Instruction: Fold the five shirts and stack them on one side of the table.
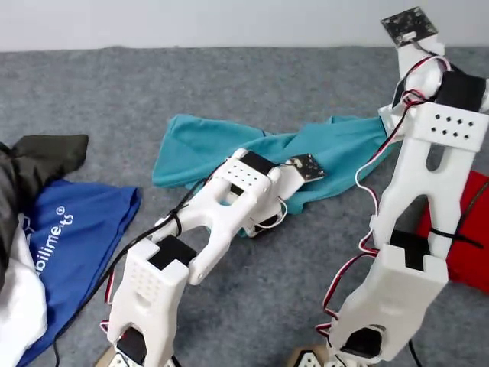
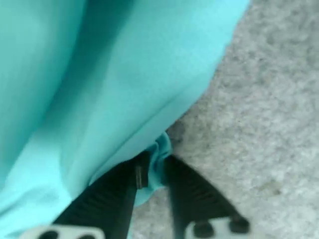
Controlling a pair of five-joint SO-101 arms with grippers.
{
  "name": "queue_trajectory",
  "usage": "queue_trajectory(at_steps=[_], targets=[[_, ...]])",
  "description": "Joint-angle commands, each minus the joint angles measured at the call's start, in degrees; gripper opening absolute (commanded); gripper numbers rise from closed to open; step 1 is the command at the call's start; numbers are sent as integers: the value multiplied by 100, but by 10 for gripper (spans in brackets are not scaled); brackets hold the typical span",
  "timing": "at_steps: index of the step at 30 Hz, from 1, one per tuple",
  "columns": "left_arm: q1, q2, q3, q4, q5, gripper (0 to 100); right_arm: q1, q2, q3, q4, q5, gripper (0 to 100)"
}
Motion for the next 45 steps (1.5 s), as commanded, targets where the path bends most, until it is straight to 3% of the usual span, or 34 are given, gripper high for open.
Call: queue_trajectory(at_steps=[1, 7, 19, 29, 36, 45], targets=[[-167, -97, -233, 44, -264, 14, 84, -84, -9, 119, -62, 10], [-308, -686, -769, 870, -290, 13, 189, -92, -44, 119, -35, 9], [-1635, -4818, -1156, 1081, 396, 13, 505, -884, -44, 119, -35, 9], [-2980, -6637, -1156, -202, 360, 14, 505, -2237, -44, 48, -70, 9], [-2989, -7305, -1156, -800, -185, 14, 505, -3099, -44, -233, -44, 9], [-2998, -7930, -1156, -862, -800, 14, 251, -3943, -44, -655, -26, 9]])
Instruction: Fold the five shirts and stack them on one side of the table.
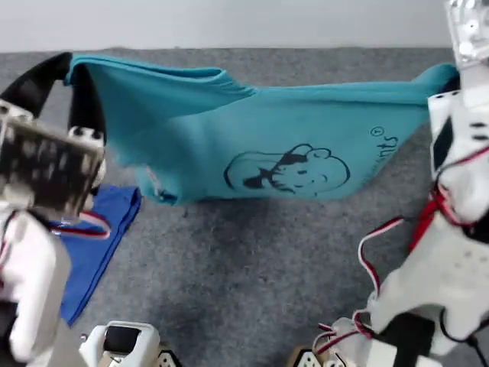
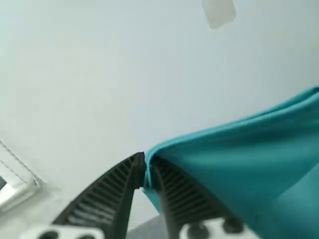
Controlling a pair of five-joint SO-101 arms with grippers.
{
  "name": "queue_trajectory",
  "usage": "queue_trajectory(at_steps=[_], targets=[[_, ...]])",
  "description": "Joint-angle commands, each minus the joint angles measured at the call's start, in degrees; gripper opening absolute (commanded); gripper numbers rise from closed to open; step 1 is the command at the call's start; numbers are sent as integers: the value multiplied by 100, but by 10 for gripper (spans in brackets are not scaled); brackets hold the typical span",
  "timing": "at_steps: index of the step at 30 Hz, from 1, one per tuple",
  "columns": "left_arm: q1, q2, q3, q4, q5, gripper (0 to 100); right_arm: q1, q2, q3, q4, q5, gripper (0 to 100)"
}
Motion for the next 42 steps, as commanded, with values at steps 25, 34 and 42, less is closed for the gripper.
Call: queue_trajectory(at_steps=[25, 34, 42], targets=[[-114, -360, -4, -185, -949, 14, 374, -752, -9, 646, -53, 10], [-114, -167, 22, -53, -932, 14, 690, -505, 1257, 796, -378, 9], [-167, -176, 13, 352, -932, 14, 655, -796, 2488, 796, -782, 9]])
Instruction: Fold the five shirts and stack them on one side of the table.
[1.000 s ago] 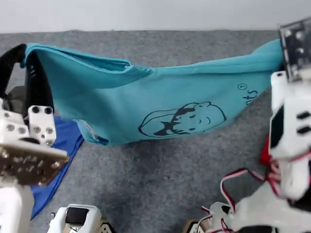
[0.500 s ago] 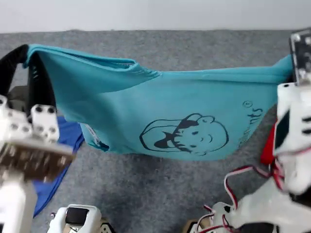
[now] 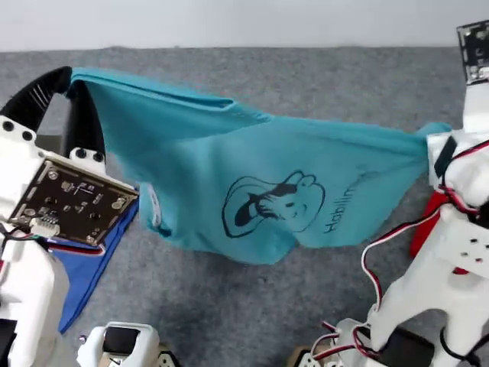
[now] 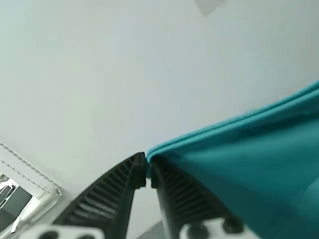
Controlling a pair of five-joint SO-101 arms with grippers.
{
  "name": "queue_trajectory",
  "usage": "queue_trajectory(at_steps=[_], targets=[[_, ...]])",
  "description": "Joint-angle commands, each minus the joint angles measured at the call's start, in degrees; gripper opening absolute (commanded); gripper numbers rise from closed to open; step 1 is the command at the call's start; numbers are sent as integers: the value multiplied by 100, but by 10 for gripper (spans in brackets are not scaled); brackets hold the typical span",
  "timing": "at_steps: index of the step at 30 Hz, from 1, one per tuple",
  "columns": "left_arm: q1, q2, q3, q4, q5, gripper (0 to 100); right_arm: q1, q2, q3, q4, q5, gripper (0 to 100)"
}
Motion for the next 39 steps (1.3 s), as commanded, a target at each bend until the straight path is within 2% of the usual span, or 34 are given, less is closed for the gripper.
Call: queue_trajectory(at_steps=[1, 9, 11, 16, 19, 26, 32, 39], targets=[[-220, 9, -4, 62, -35, 14, 110, -171, 360, 233, -457, 9], [-1002, 18, 4, 70, -26, 14, 101, -163, 835, 215, -2523, 9], [-1037, 18, 13, 79, -26, 14, 101, -171, 844, 215, -2708, 9], [-1011, 18, 321, 70, 26, 14, -92, -154, 853, 207, -2479, 9], [-888, 18, 716, 70, 484, 14, -171, -154, 853, 207, -2251, 9], [53, 53, 1719, 475, 677, 14, -180, -242, 2295, 215, -1407, 9], [941, 70, 2932, 510, 879, 14, 233, -620, 3490, 215, -1055, 9], [1811, 738, 3908, -273, 1248, 15, 681, -673, 4642, 48, -607, 9]])
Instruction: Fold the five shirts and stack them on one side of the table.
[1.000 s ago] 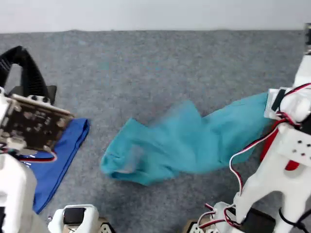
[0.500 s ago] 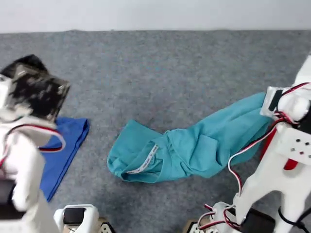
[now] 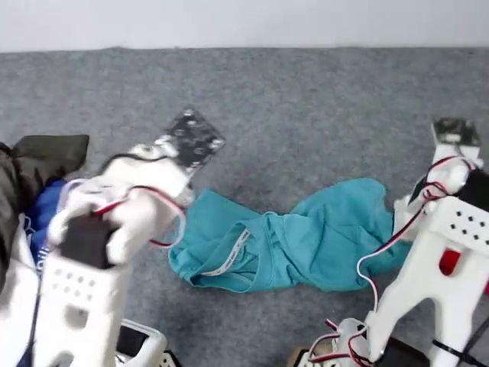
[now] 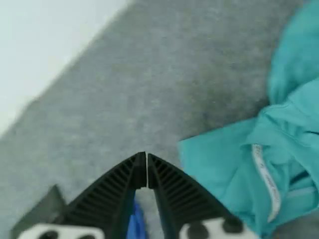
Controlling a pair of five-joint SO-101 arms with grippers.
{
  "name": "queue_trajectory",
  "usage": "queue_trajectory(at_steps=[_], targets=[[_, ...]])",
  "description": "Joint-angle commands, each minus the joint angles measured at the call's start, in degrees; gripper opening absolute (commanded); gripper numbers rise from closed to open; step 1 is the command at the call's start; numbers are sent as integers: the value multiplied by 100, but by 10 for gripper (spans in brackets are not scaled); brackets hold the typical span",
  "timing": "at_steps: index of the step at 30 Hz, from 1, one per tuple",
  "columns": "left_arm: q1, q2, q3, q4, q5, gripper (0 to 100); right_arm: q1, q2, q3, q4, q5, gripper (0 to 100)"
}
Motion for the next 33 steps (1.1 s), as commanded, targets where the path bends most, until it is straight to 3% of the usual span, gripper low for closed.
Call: queue_trajectory(at_steps=[1, 10, 16, 22, 33], targets=[[413, 571, 57, -492, 246, 15, 347, -207, 422, -75, 132, 9], [1398, 2910, -1349, -668, 273, 21, 699, -207, 1433, -778, 141, 9], [1873, 4141, -2413, -668, 273, 118, 690, -207, 1468, -778, 141, 9], [2365, 5178, -3266, -703, 273, 130, 690, -180, 1468, -778, 105, 9], [2637, 6760, -4989, -475, 281, 130, 708, -207, 1468, -769, 97, 9]])
